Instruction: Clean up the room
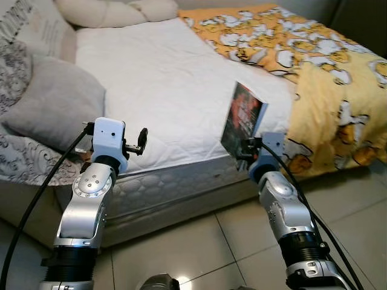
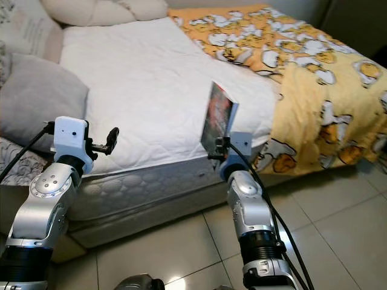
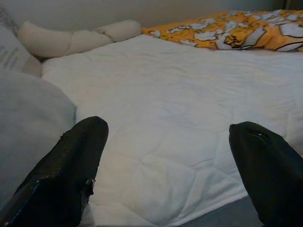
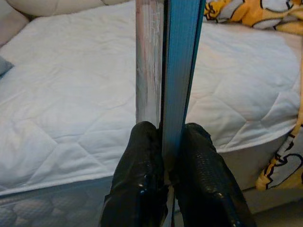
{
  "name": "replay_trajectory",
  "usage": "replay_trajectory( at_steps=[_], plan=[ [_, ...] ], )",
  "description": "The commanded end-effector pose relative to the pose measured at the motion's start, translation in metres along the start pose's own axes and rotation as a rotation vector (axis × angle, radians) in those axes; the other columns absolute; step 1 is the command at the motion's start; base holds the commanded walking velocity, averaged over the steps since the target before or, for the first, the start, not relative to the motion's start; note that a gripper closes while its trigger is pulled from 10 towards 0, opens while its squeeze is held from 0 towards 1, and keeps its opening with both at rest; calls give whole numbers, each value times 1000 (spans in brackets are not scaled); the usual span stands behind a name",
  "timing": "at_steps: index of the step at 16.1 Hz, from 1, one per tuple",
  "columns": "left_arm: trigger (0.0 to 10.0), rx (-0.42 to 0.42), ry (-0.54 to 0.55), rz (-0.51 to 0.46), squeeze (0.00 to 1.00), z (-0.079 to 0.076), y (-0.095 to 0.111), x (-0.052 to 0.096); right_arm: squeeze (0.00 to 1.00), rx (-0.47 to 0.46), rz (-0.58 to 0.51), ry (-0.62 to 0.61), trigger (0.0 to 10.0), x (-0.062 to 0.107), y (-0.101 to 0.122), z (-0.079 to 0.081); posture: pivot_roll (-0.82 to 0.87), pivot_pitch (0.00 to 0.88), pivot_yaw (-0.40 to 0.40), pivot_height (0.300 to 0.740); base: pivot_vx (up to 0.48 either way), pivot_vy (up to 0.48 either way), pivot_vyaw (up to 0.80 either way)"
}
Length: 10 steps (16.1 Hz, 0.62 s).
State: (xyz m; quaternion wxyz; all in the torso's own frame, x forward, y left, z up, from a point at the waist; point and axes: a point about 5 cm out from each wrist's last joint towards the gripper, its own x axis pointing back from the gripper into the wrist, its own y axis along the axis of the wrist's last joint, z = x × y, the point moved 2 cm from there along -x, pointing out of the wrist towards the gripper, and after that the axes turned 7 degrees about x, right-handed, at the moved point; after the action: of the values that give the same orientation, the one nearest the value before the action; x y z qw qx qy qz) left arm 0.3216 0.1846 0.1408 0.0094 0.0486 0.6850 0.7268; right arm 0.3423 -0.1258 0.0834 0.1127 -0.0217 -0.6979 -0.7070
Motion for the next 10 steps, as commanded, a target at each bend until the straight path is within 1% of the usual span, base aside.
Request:
replay_trajectory(
  at_steps=[1,5,10],
  plan=[
    [10000,-4,-6,-20,239,1,5,0,0,9,-73,10,10000,-3,19,0,88,0,3,740,292,0,0],
    [10000,-7,-4,-16,251,1,5,-1,0,15,-67,-3,10000,-3,18,-4,88,0,4,740,317,0,0],
    [10000,-8,21,-11,255,5,4,-1,0,34,-62,16,10000,-3,18,-1,88,0,4,740,344,0,0]
  ],
)
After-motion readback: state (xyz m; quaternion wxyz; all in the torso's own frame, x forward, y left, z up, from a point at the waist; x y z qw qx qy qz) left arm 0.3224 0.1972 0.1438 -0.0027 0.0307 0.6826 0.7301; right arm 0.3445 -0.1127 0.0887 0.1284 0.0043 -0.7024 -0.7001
